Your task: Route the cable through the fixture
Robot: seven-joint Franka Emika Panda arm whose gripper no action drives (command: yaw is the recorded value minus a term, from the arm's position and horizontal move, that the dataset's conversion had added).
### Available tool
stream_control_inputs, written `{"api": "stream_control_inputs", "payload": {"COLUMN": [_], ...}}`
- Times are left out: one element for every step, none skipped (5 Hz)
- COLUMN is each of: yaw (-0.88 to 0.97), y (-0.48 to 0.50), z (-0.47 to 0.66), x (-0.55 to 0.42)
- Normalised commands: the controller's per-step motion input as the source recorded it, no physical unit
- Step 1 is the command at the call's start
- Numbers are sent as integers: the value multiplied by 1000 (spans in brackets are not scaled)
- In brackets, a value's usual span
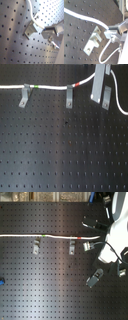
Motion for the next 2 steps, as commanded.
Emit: {"api": "stream_control_inputs", "payload": {"yaw": [283, 380], "y": [151, 179], "z": [190, 55], "x": [-277, -295]}}
